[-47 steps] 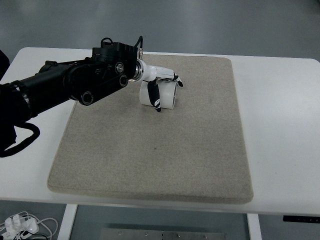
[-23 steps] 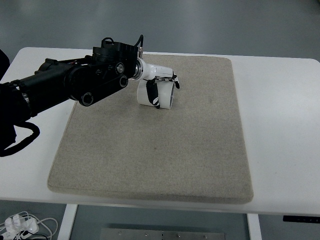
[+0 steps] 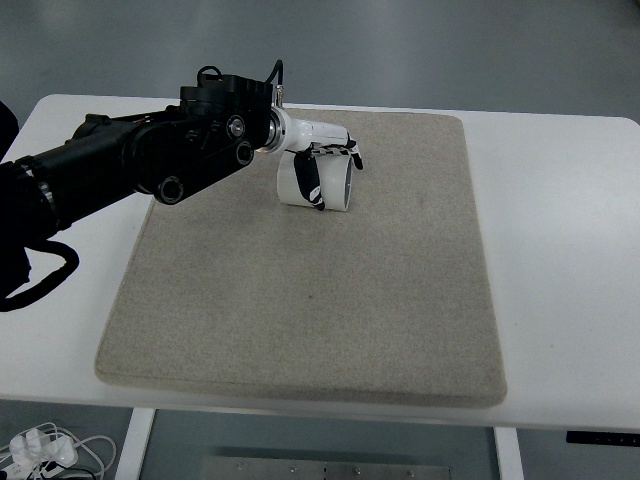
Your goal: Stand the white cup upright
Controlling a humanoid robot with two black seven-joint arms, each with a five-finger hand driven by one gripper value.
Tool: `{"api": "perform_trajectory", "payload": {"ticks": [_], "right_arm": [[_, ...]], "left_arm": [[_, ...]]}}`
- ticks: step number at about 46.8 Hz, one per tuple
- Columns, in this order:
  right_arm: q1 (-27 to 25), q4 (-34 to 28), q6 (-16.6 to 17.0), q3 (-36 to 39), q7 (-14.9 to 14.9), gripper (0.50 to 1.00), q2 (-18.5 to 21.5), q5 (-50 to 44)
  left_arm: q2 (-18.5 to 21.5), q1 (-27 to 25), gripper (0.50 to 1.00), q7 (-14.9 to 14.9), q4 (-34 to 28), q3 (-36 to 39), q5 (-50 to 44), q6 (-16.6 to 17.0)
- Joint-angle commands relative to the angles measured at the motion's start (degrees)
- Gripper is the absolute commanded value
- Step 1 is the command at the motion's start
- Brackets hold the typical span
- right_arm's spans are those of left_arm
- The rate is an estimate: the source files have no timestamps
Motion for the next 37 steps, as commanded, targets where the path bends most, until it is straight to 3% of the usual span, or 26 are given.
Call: {"api": "perform_trajectory", "payload": {"ticks": [1,17,26,37], "right_arm": [[0.0,0.0,0.0,0.0,0.0,0.952,0.0,0.0],[0.0,0.0,0.0,0.0,0.0,0.952,0.0,0.0],[0.0,0.0,0.0,0.0,0.0,0.952,0.0,0.0],[0.0,0.0,0.0,0.0,0.0,0.952,0.0,0.0]], "left_arm": [[0.3,0.4,0.5,0.0,0.1,-2.4,-0.9,-0.2],[2.2,0.9,0.5,-1.1,2.8,-4.9,-18.3,-0.3],[3.0,3.0,0.5,-3.4,3.3,-8.2,-28.6,-0.6],[3.0,8.1,0.5,-8.5,3.3,-16.8,-29.5,-1.1]]}}
